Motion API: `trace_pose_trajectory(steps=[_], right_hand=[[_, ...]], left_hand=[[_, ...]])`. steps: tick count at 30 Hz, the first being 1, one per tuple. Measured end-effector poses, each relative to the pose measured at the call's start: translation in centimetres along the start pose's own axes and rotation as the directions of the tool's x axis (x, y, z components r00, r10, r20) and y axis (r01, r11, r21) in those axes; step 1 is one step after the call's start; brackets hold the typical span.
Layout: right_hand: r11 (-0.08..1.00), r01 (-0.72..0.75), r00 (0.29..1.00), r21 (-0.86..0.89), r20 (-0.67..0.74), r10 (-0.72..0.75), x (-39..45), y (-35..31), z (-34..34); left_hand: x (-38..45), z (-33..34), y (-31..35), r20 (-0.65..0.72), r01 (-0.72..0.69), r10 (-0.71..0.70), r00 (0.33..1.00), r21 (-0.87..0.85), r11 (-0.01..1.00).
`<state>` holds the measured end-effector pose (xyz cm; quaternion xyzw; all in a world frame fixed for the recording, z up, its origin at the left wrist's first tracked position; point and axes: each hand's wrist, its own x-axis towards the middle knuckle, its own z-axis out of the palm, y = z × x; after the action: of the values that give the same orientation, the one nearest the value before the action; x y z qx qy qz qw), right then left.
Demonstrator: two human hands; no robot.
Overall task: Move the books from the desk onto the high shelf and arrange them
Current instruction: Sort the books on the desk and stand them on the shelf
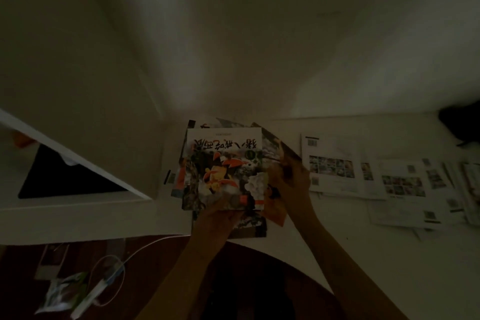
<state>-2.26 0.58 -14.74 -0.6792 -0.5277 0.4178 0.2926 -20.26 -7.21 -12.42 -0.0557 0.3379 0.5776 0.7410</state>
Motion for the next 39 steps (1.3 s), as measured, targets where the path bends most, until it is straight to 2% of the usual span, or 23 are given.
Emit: trace_pose_trajectory(steps=[2,4,5,7,8,11,15,19,22,27,32,39], right_hand=[[0.998,-0.038,0.991,0.055,-0.123,0.045,-0.7,-2.8,-1.6],[0.922,-0.221,0.940,0.317,-0.182,0.288,-1.3,-5.4,-3.2],[0.834,-0.311,0.909,0.455,-0.114,0.401,-1.1,-5.5,-3.7],[0.698,-0.385,0.901,0.604,0.081,0.427,-1.1,-5.6,-4.4],[0.701,-0.379,0.911,0.604,0.113,0.396,-1.3,-5.7,-4.5],[0.774,-0.278,0.956,0.569,0.086,0.281,-1.4,-5.9,-3.8],[0.855,-0.205,0.979,0.476,0.111,0.172,-1.4,-7.4,-2.0],[0.814,-0.271,0.962,0.514,0.103,0.254,-1.5,-7.3,0.4],[0.812,-0.270,0.961,0.517,0.093,0.260,-1.7,-6.7,1.5],[0.763,-0.223,0.948,0.606,-0.049,0.315,-1.6,-5.3,1.1],[0.734,-0.217,0.850,0.644,-0.245,0.466,-0.1,-2.8,-1.9],[0.663,-0.250,0.811,0.706,-0.220,0.541,-0.2,-2.6,-0.7]], left_hand=[[0.5,-0.6,0.4,0.005,0.023,-0.023,1.000,0.004,1.000],[0.9,-1.3,0.7,0.012,0.041,-0.041,0.999,0.036,0.999],[1.1,-1.7,0.9,0.016,0.043,-0.044,0.999,0.054,0.998],[1.4,-2.3,1.4,0.008,0.074,-0.075,0.997,0.103,0.992],[1.3,-2.5,1.7,0.014,0.101,-0.103,0.995,0.120,0.988],[1.3,-3.0,2.5,0.033,0.133,-0.139,0.990,0.146,0.980],[0.4,-2.3,2.5,0.029,0.144,-0.164,0.986,0.343,0.928],[0.6,-3.4,2.5,-0.035,0.140,-0.138,0.990,0.422,0.896],[0.3,-3.0,2.4,-0.053,0.126,-0.115,0.992,0.460,0.879],[1.1,-2.3,3.0,-0.149,0.058,-0.007,0.989,0.338,0.940],[1.4,-3.1,3.8,-0.264,0.007,0.102,0.959,0.381,0.925],[0.8,-2.9,4.0,-0.258,-0.006,0.106,0.960,0.361,0.933]])
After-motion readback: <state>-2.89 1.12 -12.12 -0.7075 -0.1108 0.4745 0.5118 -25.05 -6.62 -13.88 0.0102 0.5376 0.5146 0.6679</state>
